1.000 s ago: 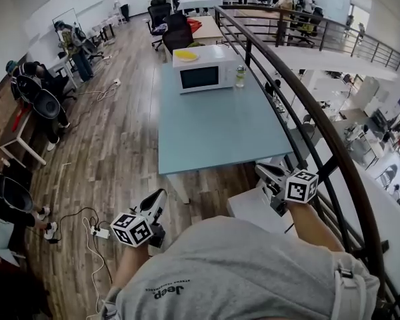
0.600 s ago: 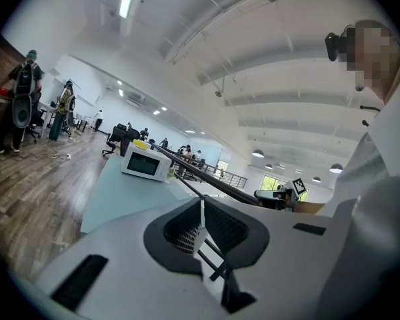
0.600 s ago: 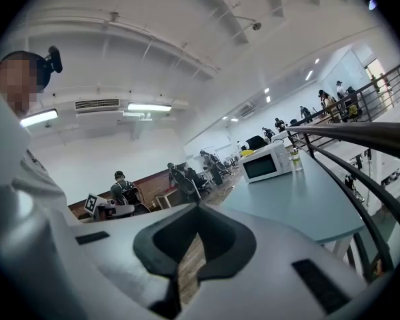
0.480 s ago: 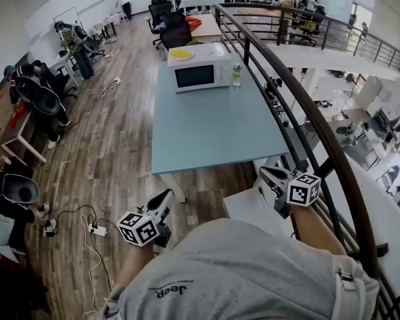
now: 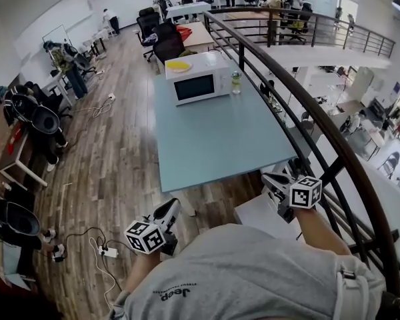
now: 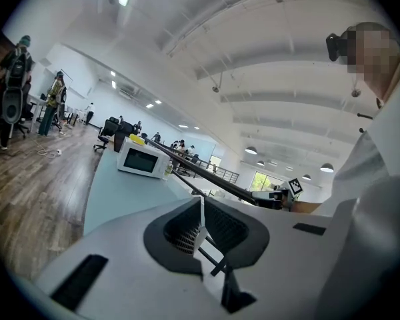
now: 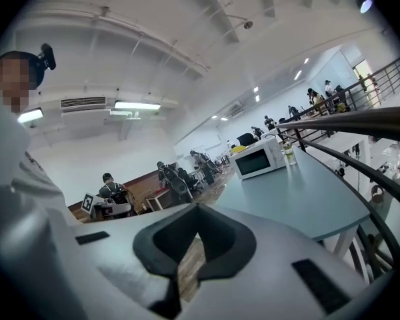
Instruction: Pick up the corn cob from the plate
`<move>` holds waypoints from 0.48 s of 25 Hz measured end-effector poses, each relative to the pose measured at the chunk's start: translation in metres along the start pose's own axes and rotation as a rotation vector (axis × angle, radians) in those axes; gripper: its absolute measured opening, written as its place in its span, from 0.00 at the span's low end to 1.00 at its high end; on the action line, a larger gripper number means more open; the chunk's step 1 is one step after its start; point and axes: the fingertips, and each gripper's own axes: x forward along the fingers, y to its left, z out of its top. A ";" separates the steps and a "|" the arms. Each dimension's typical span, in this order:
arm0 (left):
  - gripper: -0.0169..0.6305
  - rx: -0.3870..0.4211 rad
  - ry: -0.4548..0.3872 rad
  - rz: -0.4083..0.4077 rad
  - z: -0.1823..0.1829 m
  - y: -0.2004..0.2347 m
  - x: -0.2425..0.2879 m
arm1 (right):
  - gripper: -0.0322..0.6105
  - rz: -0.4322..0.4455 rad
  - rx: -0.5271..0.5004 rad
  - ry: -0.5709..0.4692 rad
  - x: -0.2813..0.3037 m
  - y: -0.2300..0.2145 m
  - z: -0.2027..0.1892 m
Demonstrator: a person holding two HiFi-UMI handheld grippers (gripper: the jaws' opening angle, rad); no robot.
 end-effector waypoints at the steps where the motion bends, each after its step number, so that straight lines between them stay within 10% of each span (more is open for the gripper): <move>1: 0.08 0.007 -0.002 -0.011 0.006 0.011 -0.002 | 0.07 -0.007 -0.006 -0.003 0.011 0.004 0.002; 12: 0.08 0.036 -0.017 -0.051 0.084 0.149 -0.052 | 0.07 -0.022 -0.051 -0.033 0.155 0.078 0.039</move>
